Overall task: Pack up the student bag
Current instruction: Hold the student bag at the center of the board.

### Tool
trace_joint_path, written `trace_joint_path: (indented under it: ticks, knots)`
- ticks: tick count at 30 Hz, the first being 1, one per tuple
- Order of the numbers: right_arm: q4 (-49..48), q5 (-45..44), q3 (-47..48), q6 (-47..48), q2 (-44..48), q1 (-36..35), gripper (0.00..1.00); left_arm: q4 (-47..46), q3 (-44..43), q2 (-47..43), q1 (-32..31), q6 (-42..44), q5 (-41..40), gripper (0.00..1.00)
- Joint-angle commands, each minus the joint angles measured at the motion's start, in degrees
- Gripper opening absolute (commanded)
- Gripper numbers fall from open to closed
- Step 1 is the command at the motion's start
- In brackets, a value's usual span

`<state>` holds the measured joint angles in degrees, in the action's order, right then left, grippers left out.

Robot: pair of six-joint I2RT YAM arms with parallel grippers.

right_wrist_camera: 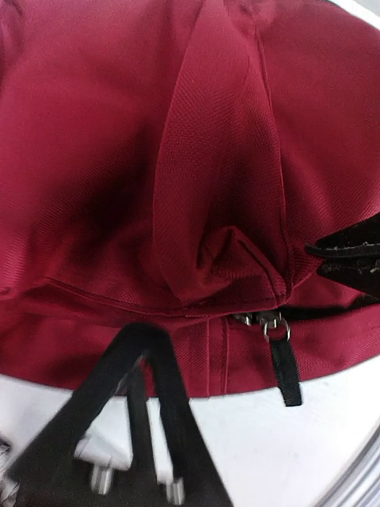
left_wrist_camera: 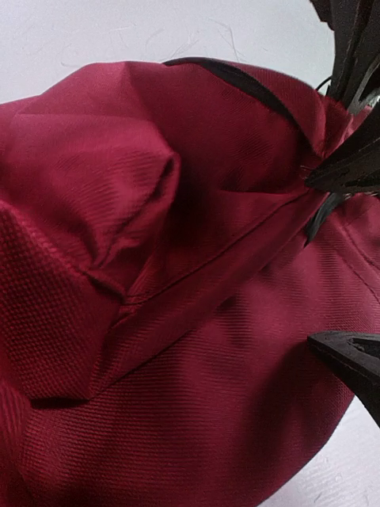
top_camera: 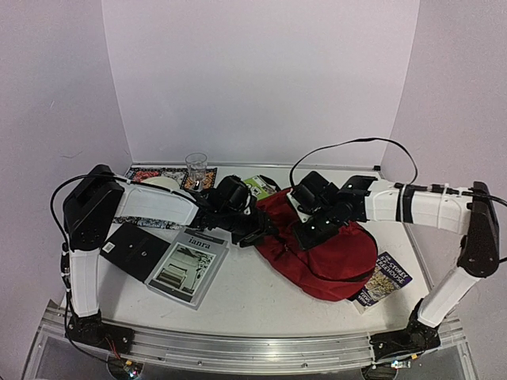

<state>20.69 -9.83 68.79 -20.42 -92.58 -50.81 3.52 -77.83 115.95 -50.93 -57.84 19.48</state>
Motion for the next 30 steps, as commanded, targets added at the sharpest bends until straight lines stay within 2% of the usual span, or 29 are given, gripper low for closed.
trace_joint_path:
  ticks: [1, 13, 19, 22, 24, 30]
  knots:
    - [-1.74, 0.70, -1.92, 1.56, 4.65, -0.12, 0.00, -1.99, -4.21, 1.61, 0.13, -3.06, 2.05, 0.61]
    - [-5.09, 1.01, -5.03, 1.71, 7.00, -0.12, 0.00, -7.49, -3.04, 0.64, 0.76, -8.19, 1.53, 0.61]
    - [-6.08, 0.02, -5.05, 2.02, 8.26, -0.13, 0.00, -7.93, -3.67, 3.09, 0.67, -9.44, 3.47, 0.53]
    - [-6.49, 0.25, -5.15, 2.23, 8.11, -0.07, 0.00, -8.36, -4.27, 3.80, 0.61, -9.58, 4.04, 0.47]
    - [-6.85, 0.56, -5.45, 2.28, 8.03, -0.12, 0.00, -8.59, -5.05, 4.41, 0.50, -9.67, 4.48, 0.39]
    - [-7.28, 0.93, -5.77, 1.81, 8.67, -0.11, 0.00, -10.19, -5.84, 4.11, 0.47, -10.07, 4.12, 0.04]
